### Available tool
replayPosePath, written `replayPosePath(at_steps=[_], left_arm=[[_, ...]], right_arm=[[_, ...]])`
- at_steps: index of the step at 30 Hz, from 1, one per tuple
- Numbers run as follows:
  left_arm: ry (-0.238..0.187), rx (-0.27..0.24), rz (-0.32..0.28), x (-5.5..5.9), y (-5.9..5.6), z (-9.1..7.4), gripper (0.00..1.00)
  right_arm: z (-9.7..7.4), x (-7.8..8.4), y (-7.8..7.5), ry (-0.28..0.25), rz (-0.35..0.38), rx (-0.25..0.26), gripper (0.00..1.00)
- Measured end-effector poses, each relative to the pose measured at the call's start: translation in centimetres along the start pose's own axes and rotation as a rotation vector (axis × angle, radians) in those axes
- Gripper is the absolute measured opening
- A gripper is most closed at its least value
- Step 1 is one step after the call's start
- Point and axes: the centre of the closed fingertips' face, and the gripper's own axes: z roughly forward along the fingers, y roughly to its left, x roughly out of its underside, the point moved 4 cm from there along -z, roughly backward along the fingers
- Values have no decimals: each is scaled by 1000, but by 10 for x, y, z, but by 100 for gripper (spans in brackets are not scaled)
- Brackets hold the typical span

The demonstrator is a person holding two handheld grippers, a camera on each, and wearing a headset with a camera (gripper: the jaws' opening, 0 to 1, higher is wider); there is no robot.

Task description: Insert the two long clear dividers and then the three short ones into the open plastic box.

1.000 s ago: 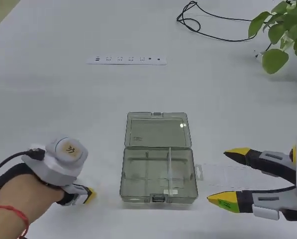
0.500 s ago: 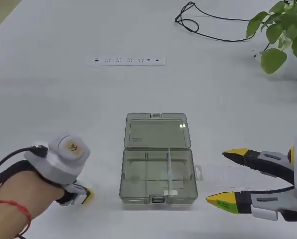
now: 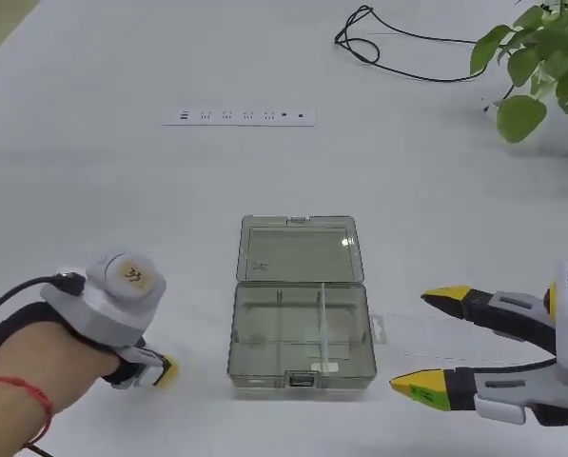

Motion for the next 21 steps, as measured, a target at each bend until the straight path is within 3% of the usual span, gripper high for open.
replayPosePath(at_steps=[9, 21], left_arm=[[-20, 6, -8, 0, 0, -1, 30], [-61, 30, -66, 3, -3, -7, 30]], right_arm=[[-1, -3, 0, 3, -7, 5, 69], [-2, -5, 1, 7, -13, 7, 69]])
